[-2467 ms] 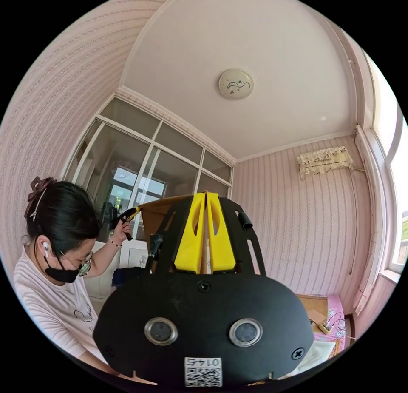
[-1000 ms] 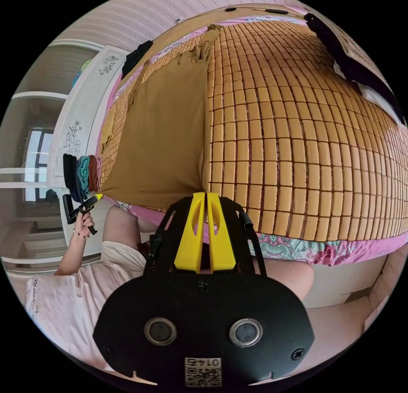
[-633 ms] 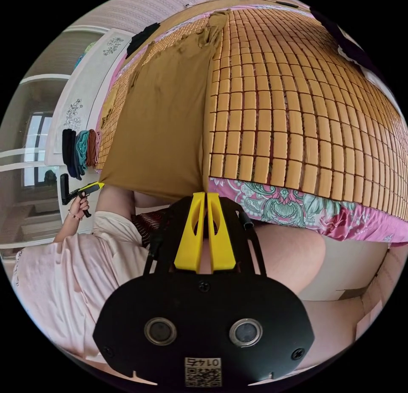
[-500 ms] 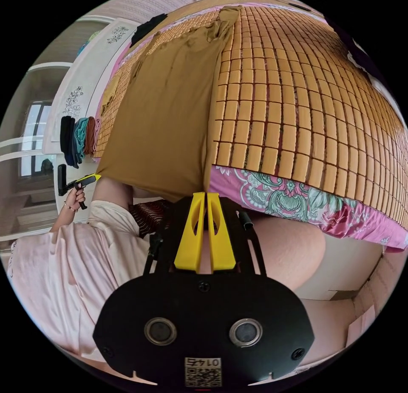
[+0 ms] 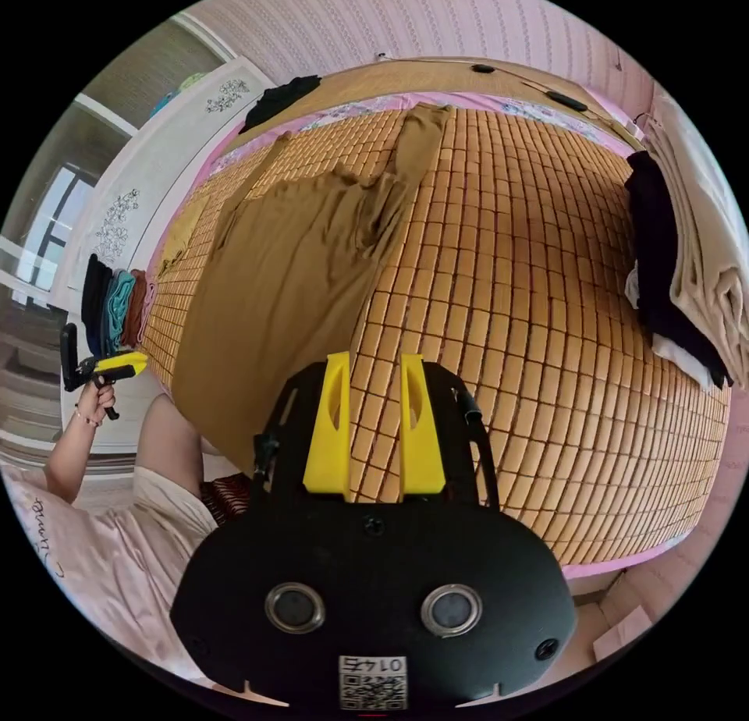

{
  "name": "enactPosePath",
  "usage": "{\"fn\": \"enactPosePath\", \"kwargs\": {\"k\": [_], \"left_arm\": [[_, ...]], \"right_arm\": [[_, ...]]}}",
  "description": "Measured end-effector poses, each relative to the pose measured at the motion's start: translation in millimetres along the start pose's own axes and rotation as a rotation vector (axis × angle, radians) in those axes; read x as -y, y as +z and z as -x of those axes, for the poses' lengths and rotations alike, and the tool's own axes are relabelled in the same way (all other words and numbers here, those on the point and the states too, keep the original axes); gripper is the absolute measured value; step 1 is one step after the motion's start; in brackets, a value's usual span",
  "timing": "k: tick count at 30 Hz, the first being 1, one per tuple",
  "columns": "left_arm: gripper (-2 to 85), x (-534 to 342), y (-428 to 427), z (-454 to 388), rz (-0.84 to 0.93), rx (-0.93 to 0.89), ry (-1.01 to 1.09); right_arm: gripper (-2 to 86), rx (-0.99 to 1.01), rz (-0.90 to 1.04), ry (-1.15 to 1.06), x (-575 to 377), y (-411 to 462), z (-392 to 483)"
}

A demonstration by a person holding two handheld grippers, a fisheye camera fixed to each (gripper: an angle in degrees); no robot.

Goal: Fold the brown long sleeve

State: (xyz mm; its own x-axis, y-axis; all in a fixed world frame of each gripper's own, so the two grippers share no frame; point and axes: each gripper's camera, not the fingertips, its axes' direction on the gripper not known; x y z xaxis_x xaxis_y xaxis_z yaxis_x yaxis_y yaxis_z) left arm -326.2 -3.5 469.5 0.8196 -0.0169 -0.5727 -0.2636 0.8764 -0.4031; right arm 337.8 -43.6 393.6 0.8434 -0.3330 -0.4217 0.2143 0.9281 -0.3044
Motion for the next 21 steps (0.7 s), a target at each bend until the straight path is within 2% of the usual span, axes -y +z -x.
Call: {"fn": "enactPosePath", "kwargs": {"k": [4,7,11,14,16,21], "left_arm": [[5.2,124.3,63.8,-27.2,-0.006,-0.018,0.103],[5.1,193.0,110.3,-44.6,-0.003,-0.042,0.129],[3.0,233.0,161.9,-55.8,0.04,0.087,0.144],[-0.2,241.6,176.2,-53.1,0.017,0.026,0.153],[-0.7,246.3,181.0,-50.7,0.014,-0.014,0.15],[-0.9,252.7,190.9,-62.5,-0.02,0.004,0.184]], "right_arm": [[10.0,-0.008,-0.048,0.049,110.7,29.9,-9.3],[10.2,0.019,-0.032,0.102,157.6,67.1,-14.3],[6.6,-0.02,0.029,0.123,176.7,113.3,-16.0],[0.7,-0.085,-0.025,0.065,155.1,116.9,-11.5],[-0.1,-0.185,-0.145,0.076,101.4,87.1,-10.0],[0.4,-0.212,-0.239,0.166,-57.9,6.7,12.5]]}}
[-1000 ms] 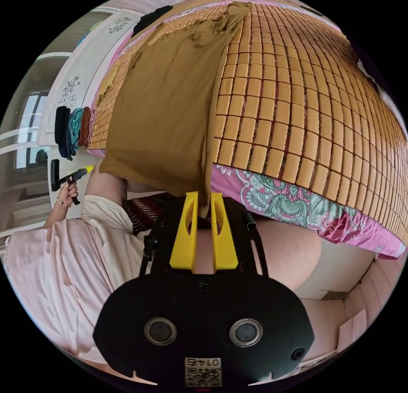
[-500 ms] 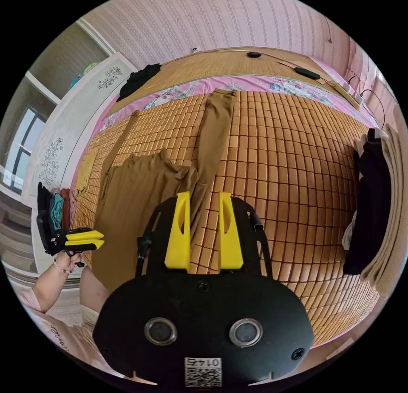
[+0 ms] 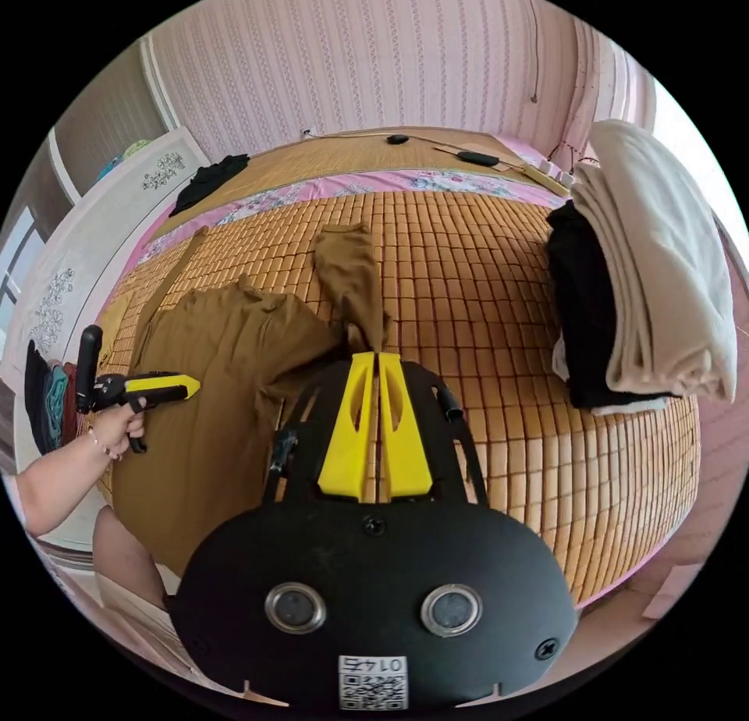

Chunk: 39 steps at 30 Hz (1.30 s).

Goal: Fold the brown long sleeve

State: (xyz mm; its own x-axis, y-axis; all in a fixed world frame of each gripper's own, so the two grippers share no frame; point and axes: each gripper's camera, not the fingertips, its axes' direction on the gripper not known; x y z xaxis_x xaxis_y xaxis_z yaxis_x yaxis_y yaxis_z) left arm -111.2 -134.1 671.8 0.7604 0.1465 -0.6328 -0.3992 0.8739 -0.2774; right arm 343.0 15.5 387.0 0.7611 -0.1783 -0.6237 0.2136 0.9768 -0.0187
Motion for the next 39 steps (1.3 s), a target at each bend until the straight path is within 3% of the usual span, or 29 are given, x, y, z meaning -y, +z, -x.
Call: {"fn": "enactPosePath", "kwargs": {"k": [4,8,15,18,22,26,31,39], "left_arm": [[-0.4,8.7,7.1,-11.1,-0.012,0.024,-0.001],[2.7,19.9,7.4,-18.7,0.023,0.012,-0.022],[4.0,61.0,10.6,-95.3,0.021,0.064,0.16],[4.1,80.3,26.4,-129.4,0.054,0.055,0.224],[4.1,104.6,47.2,-153.6,0.086,0.011,0.239],[4.2,124.8,54.8,-169.4,0.07,-0.037,0.243],[4.6,158.9,75.1,-198.8,0.084,-0.035,0.282],[5.2,197.0,116.5,-227.4,0.142,0.004,0.249]], "right_arm": [[3.2,0.019,0.064,0.046,-88.2,-38.0,-6.6],[8.8,0.026,0.029,0.068,-85.3,-34.1,-22.8],[10.6,0.037,0.122,0.055,-0.5,85.3,-30.7],[6.9,0.047,0.184,0.055,5.8,127.9,-33.7],[1.0,0.063,0.135,0.08,-29.0,113.9,-48.0],[1.1,0.033,0.109,0.079,-76.7,36.1,-64.6],[4.5,-0.06,-0.058,0.255,-119.5,-32.8,-137.4],[10.0,0.091,0.099,0.318,-142.9,72.3,-193.3]]}}
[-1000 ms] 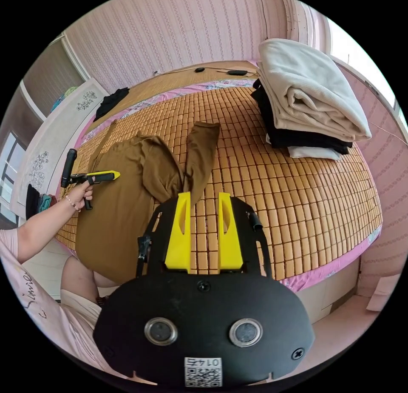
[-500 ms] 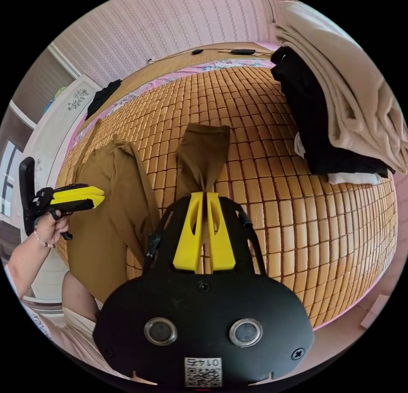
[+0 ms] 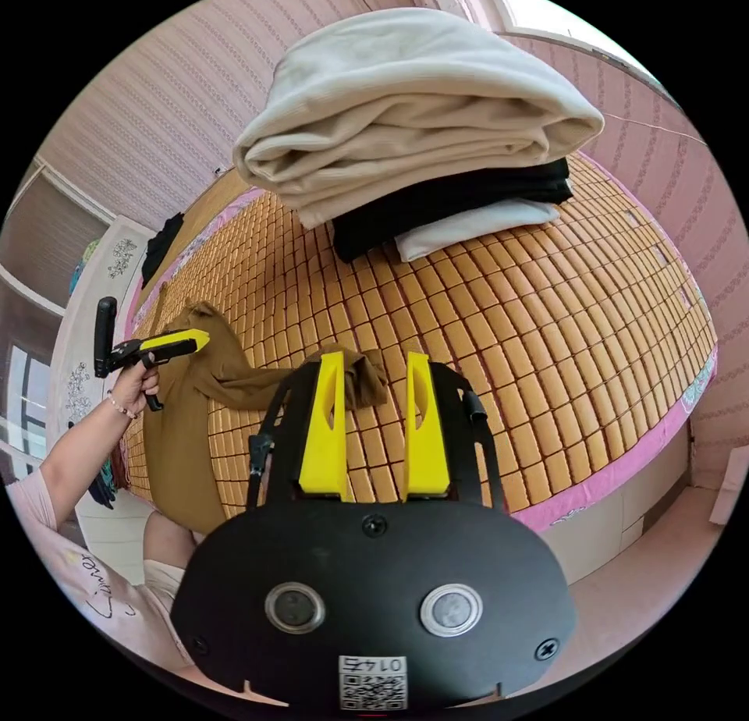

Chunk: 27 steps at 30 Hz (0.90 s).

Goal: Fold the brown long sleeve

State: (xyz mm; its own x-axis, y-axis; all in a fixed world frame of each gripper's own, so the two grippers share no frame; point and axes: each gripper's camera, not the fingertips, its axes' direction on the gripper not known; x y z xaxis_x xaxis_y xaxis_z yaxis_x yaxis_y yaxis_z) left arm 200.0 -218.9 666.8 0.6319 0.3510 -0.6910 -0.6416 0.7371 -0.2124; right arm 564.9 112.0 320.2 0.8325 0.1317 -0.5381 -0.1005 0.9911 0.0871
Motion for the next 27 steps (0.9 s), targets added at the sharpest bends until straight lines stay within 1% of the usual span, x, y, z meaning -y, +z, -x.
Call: {"fn": "enactPosePath", "kwargs": {"k": [2,3,4,5,8,9,10,12,15,16,19,20,23,24,25,27], "left_arm": [[6.1,12.2,11.0,-2.6,0.024,0.012,-0.01],[6.6,19.7,20.6,-3.6,0.054,0.017,-0.026],[6.8,24.7,28.5,-4.4,0.067,0.023,-0.045],[6.4,25.9,29.0,-5.8,0.049,0.02,-0.042],[3.8,31.9,31.8,-5.4,0.039,0.018,-0.091],[1.4,33.9,29.4,-3.5,0.028,-0.001,-0.106],[0.0,35.7,23.4,-1.9,0.002,-0.001,-0.12],[-0.6,37.4,8.7,1.4,-0.08,-0.002,-0.138],[-0.9,40.6,-2.4,11.5,-0.153,-0.038,-0.198],[-0.9,41.9,-0.8,14.7,-0.149,-0.03,-0.226],[-0.9,45.0,7.4,16.7,-0.123,-0.027,-0.262],[-0.8,45.7,8.5,16.0,-0.12,-0.026,-0.263],[-0.2,51.7,13.3,11.0,-0.097,-0.053,-0.254],[0.3,55.3,15.2,8.4,-0.078,-0.066,-0.243],[1.9,58.4,15.4,4.7,-0.067,-0.062,-0.23],[3.4,60.9,13.4,-3.6,-0.066,-0.052,-0.193]], "right_arm": [[8.0,0.043,0.053,-0.04,2.0,21.0,-4.2],[5.3,0.072,0.094,-0.079,3.9,30.9,-5.2],[2.0,0.08,0.104,-0.108,3.8,34.6,-6.1],[1.4,0.079,0.093,-0.117,2.9,33.7,-7.1],[-0.3,0.173,-0.041,-0.151,-6.8,1.5,-18.5],[-0.4,0.206,-0.117,-0.172,-15.5,-20.8,-23.0],[-0.5,0.179,-0.154,-0.163,-25.4,-39.6,-26.8],[-0.5,0.077,-0.144,-0.159,-40.1,-55.5,-27.0],[-0.6,0.093,-0.078,-0.152,-54.5,-56.8,-30.2],[-0.3,0.092,-0.06,-0.123,-56.5,-54.4,-33.0],[0.5,0.077,-0.124,-0.055,-61.2,-48.5,-38.7],[0.8,0.083,-0.118,-0.042,-60.9,-44.5,-40.4],[4.4,0.023,-0.031,0.024,-56.5,-13.0,-43.0],[7.1,-0.029,0.009,0.048,-53.5,2.4,-41.5],[7.7,-0.081,0.033,0.079,-50.3,18.4,-41.0],[7.7,-0.102,0.075,0.085,-46.6,42.6,-38.1]]}}
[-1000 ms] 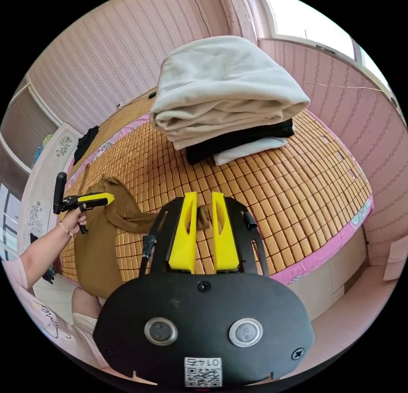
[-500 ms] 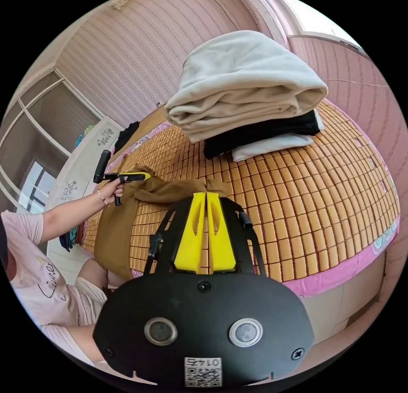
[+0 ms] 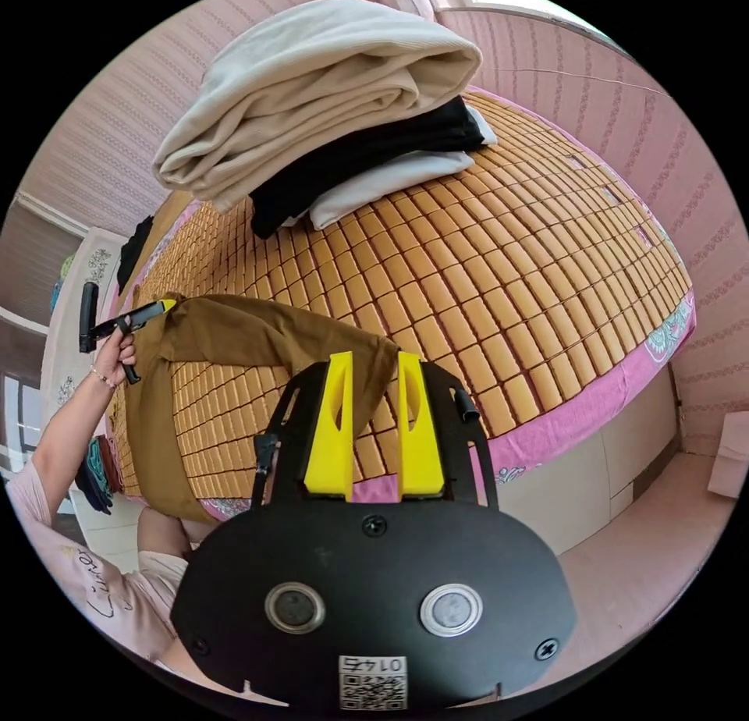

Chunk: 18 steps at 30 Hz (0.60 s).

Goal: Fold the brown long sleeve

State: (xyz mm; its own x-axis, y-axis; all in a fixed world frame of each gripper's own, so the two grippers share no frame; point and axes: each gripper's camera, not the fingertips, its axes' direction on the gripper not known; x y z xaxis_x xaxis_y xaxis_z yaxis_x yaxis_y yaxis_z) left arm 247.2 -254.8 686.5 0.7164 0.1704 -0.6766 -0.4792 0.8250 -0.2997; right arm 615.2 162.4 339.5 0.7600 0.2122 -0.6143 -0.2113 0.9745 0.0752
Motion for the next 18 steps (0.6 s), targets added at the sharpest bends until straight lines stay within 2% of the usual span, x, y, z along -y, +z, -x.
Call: {"fn": "enactPosePath", "kwargs": {"k": [4,10,15,18], "left_arm": [[4.2,-12.5,1.0,-33.8,0.028,-0.029,0.153],[4.8,-30.2,24.3,-83.1,0.134,-0.049,0.345],[4.9,-32.0,44.6,-86.8,0.214,-0.042,0.323],[5.0,-32.6,30.4,-82.4,0.158,-0.072,0.294]], "right_arm": [[2.8,-0.046,-0.061,0.014,-5.0,3.3,9.1],[1.1,-0.07,-0.237,0.105,-20.0,2.7,10.4],[0.9,-0.106,-0.229,0.153,-29.2,10.3,14.5],[0.9,-0.046,-0.279,0.149,-37.2,6.2,17.4]]}}
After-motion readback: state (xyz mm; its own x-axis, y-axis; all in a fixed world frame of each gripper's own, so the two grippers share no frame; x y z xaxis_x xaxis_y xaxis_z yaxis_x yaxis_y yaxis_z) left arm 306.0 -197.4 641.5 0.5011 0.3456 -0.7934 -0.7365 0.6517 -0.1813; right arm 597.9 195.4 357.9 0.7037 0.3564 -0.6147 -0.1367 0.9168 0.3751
